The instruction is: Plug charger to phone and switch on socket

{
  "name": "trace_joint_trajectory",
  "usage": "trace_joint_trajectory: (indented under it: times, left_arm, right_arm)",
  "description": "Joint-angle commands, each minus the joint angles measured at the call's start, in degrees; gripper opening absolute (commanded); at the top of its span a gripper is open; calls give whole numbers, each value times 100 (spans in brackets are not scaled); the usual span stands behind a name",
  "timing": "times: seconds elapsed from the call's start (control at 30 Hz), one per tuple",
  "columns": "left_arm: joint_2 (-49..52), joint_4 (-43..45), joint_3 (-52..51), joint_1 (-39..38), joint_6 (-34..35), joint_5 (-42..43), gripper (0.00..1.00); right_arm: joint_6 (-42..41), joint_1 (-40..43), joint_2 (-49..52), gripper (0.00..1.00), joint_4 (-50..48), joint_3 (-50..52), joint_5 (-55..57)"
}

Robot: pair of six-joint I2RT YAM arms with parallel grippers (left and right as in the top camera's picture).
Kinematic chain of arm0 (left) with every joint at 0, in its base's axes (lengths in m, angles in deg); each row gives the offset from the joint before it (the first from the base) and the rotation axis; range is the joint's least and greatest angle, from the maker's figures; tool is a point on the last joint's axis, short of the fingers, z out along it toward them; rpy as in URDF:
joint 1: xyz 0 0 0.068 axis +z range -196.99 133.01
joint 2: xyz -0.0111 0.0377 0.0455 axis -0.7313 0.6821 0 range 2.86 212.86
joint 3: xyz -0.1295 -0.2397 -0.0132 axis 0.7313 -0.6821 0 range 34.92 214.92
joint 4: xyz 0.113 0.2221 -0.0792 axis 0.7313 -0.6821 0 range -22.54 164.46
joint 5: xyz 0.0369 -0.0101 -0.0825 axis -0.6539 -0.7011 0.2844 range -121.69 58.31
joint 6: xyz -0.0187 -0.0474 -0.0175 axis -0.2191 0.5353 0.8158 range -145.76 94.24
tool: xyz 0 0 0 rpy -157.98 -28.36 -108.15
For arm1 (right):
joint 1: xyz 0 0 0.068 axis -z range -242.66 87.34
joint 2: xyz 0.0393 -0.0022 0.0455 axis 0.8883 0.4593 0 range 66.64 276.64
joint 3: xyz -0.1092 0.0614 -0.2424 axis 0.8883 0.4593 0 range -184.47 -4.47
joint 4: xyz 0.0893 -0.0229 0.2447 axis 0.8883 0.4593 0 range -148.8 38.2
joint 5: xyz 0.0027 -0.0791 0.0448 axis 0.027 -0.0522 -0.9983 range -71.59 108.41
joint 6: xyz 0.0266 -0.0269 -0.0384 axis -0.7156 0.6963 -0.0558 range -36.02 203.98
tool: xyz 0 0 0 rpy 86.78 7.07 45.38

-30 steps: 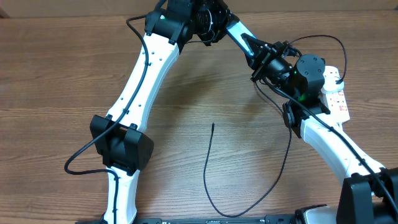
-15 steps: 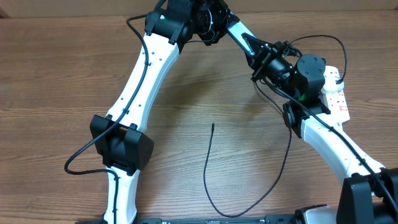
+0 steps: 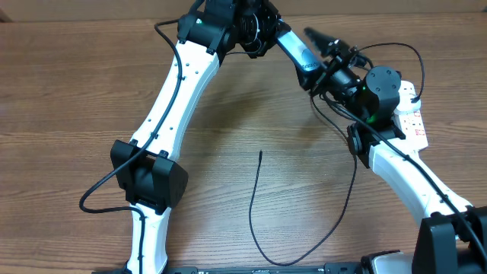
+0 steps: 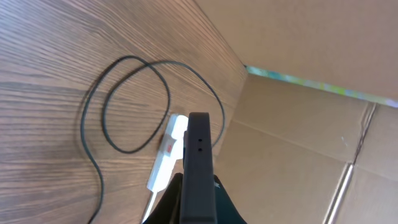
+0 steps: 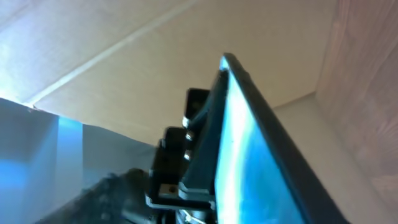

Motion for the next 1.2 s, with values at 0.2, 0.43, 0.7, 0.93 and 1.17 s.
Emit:
trace_joint_trajectory:
  times: [0.2, 0.43, 0.7, 0.93, 1.17]
  left_arm:
    - [-63, 96, 50, 505, -63, 514, 5]
    - [-63, -168, 50, 1217, -881, 1287, 5]
    - [-63, -1261, 50, 1958, -2653, 2260, 7]
    - [-63, -1895, 50, 2240, -3738, 2837, 4]
    - [-63, -2142, 48, 2492, -4404, 3191, 4]
  right_arm:
    - [-612, -55, -42, 100, 4, -81, -507]
    - [313, -55, -42, 100, 166, -81, -1010]
    - [1670, -55, -42, 100, 1003, -81, -1665]
    - [3383, -55, -42, 100, 1652, -81, -2389]
    - [5106, -55, -42, 100, 2059, -81, -3427]
